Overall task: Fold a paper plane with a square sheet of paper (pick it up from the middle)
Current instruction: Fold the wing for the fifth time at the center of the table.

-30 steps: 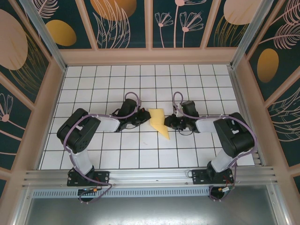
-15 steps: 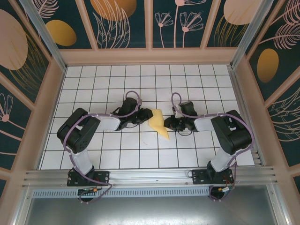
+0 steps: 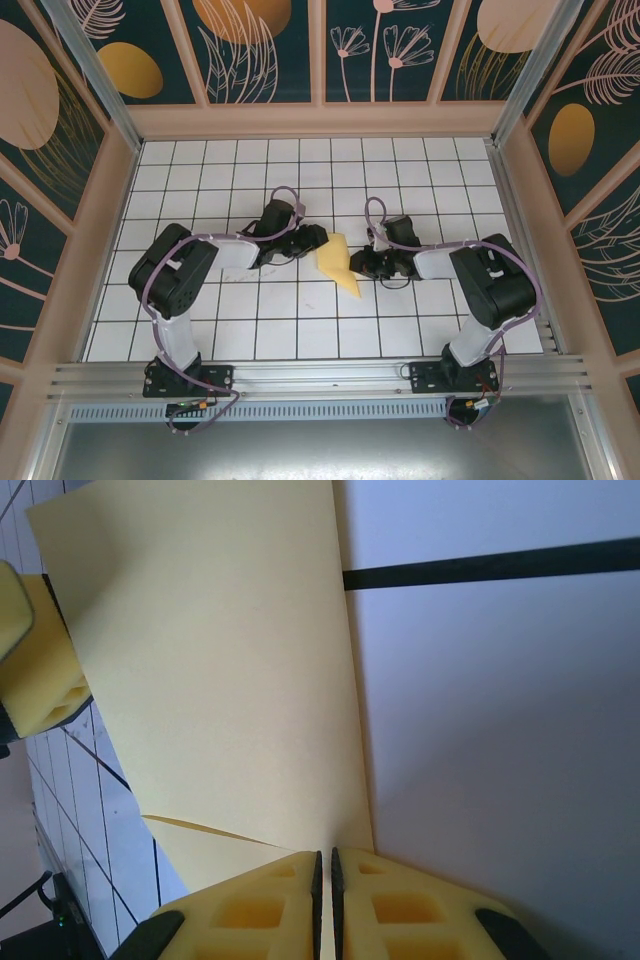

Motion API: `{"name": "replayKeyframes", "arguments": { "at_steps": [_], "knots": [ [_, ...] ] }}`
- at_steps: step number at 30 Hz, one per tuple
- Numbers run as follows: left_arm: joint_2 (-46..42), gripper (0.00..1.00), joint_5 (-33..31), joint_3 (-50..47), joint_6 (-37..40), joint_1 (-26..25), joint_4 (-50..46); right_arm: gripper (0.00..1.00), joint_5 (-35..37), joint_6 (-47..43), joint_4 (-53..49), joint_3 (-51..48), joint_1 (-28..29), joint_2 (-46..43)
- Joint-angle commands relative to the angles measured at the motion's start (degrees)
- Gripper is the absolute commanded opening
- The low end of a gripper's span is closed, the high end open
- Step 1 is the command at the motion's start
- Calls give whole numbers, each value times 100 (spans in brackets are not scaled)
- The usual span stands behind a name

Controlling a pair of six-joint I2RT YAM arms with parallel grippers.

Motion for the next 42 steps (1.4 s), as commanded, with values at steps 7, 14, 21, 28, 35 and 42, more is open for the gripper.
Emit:
{"name": "replayKeyframes", "arguments": {
  "at_steps": [7,14,21,28,35,42],
  "knots": [
    [150,19,-70,234,34,38,-307,16,29,-189,-67,109,49,98],
    [158,0,-317,397,157,38,-702,35,263,-162,4,-3,52,-792],
    [54,0,-277,646,228,54,-1061,37,1691,-578,308,-477,593,-1739],
    [45,0,-121,756,239,157,-1303,38,3450,-1715,1200,-1039,1703,-2292],
    [37,0,-28,778,251,159,-1277,52,4601,-2933,1449,-1090,2747,-1862],
    [22,0,8,743,273,160,-1277,42,6183,-3884,1864,-851,3642,-765]
  ]
}}
